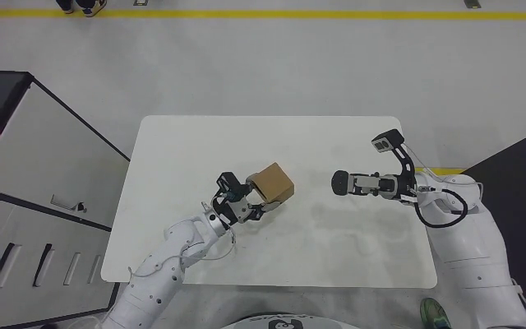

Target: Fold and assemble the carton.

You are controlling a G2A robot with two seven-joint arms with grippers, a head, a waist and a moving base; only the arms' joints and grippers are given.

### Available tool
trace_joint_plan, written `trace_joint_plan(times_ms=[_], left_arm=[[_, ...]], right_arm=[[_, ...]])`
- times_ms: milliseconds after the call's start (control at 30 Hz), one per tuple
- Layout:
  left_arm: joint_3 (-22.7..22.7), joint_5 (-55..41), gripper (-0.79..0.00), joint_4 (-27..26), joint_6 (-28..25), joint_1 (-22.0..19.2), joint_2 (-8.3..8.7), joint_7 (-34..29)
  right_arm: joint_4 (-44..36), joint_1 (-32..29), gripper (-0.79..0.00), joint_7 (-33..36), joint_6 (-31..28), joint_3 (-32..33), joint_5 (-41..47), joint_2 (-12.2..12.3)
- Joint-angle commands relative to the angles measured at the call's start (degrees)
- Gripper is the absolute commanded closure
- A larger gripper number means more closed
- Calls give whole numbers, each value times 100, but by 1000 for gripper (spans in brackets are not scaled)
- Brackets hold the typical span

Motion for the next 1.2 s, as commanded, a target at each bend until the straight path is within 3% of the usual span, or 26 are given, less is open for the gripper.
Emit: trace_joint_plan(times_ms=[0, 200, 267, 367, 533, 733, 1167], left_arm=[[0, -1, 0, -3, 0, 0, 0, 0], [-32, 155, 0, -109, 63, -1, 12, -40], [-167, 286, 0, -397, -12, 105, 56, -44], [-543, 128, 0, -955, -558, 297, 154, -81], [-1215, -66, 0, -2044, -1353, 648, 313, -540], [-1919, -536, 0, -3013, -1920, 928, 438, -1013], [-1950, -535, 0, -3044, -1917, 949, 442, -1040]], right_arm=[[0, 0, -785, 0, 0, 0, 0, 0], [0, 0, -785, 0, 0, 0, 0, 0], [0, 0, -785, 0, 0, 0, 0, 0], [0, 0, -785, 0, 0, 0, 0, 0], [0, 0, -785, 0, 0, 0, 0, 0], [0, 0, -785, 0, 0, 0, 0, 0], [0, 0, -785, 0, 0, 0, 0, 0]])
